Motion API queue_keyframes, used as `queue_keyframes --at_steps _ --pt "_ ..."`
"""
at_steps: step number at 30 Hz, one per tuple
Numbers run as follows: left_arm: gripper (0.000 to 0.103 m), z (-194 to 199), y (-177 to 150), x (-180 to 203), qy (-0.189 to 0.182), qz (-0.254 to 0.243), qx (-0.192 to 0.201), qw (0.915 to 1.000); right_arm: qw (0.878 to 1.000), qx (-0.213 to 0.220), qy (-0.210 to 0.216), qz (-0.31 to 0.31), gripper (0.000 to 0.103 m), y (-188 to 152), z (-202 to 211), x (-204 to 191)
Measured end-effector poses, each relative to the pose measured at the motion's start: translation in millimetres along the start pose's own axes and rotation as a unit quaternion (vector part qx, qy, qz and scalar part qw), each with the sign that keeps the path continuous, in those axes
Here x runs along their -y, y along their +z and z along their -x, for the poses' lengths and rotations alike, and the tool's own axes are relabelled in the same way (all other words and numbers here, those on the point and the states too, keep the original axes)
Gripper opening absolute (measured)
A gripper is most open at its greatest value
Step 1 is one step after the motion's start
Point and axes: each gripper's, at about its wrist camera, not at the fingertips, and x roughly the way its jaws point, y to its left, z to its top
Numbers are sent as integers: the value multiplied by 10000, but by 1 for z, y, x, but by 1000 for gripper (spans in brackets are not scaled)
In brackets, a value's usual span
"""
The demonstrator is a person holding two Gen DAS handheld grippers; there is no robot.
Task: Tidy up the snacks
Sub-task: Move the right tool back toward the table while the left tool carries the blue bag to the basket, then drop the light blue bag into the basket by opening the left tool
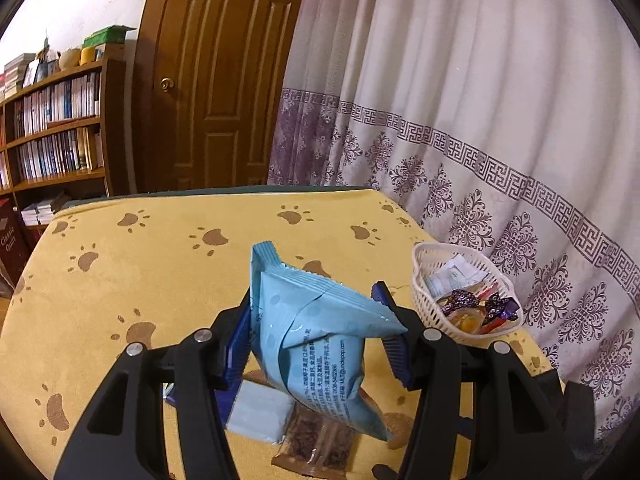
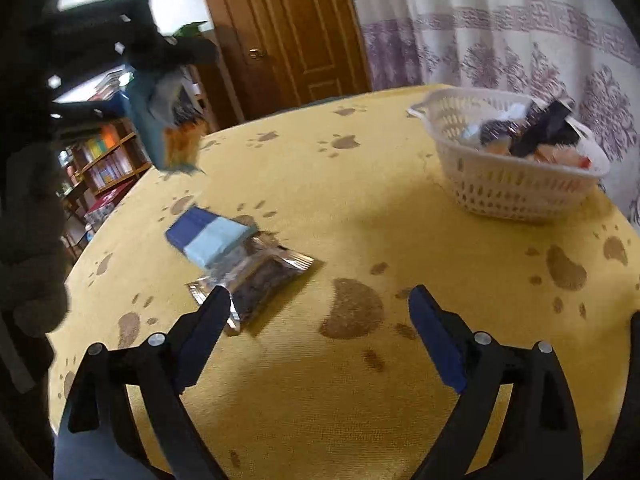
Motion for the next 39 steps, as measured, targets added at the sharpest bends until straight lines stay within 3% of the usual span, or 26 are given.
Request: queue_keyframes --at_steps 10,24,28,29,31,35,39 --pt "56 -31 34 63 -95 -677 -360 9970 9991 117 214 -357 92 -1 7 16" --pt "56 -123 63 165 -743 -1630 -1198 9765 9946 523 538 -718 92 -3 26 34" --pt "57 -140 64 180 -1104 -1729 -1414 9685 9938 601 531 -763 92 -3 31 37" --pt "67 -141 64 182 -1112 -1743 -1441 9677 9938 594 533 -771 92 -3 30 37" --pt "76 -141 64 185 -1084 -1734 -1384 9690 9937 587 538 -789 92 -3 30 37" --pt "76 -136 62 178 -1134 -1661 -1333 9705 9938 584 543 -779 92 -3 30 36" --pt "76 -130 63 162 -936 -1533 -1262 9756 9940 571 561 -752 92 -3 29 35"
